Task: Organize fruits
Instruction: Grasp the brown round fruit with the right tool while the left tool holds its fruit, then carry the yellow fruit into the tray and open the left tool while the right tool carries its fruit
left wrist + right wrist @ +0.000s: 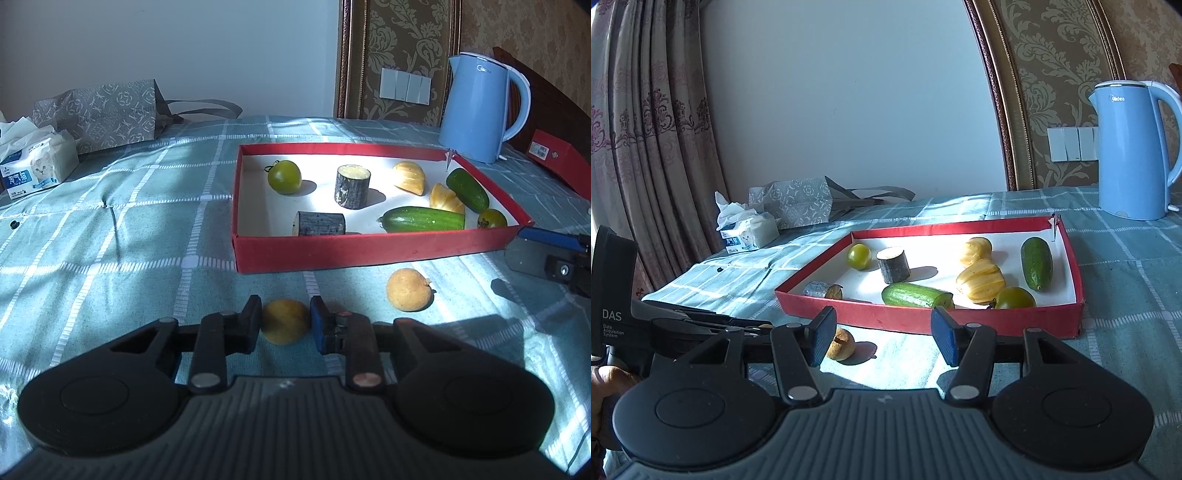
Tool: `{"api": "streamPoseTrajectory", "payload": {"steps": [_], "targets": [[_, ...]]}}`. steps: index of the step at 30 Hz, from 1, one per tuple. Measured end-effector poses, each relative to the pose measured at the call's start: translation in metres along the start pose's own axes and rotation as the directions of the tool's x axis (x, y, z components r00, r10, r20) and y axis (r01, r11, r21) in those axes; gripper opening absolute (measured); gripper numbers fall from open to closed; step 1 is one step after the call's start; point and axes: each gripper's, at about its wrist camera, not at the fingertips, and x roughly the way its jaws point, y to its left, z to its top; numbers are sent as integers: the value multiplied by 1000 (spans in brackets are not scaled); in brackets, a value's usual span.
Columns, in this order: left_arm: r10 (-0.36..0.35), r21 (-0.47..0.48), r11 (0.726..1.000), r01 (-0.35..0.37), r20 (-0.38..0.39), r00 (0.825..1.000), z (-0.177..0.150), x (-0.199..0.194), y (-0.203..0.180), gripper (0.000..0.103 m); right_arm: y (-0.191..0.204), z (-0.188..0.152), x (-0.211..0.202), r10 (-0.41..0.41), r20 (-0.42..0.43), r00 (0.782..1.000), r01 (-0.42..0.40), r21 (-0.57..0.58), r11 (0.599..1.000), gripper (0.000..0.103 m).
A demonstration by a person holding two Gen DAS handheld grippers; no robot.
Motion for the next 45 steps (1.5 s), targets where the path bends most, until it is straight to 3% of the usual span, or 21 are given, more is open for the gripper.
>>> {"api": "streamPoseTrajectory", "payload": {"steps": [6, 13, 17, 31, 45], "targets": [[22, -8, 1000, -21, 25, 999, 1, -11, 6, 25, 11, 1, 3, -10, -30, 999, 7, -78, 997, 56], [92, 4, 996, -93, 67, 993, 3, -28, 19, 25, 31, 2, 23, 27, -125, 992, -52, -202, 978, 56], [97, -7, 995, -96, 76, 992, 3, -33, 24, 25, 42, 3, 39, 33, -164, 986, -74, -251, 965, 55], [86, -12, 996, -85, 75, 993, 2, -33, 27, 25, 57, -2, 77, -9, -254, 967, -80, -339, 937, 31], [45, -17, 999, -44, 97, 994, 7, -41, 25, 25, 49, 0, 58, 4, -211, 978, -74, -322, 944, 27]]}}
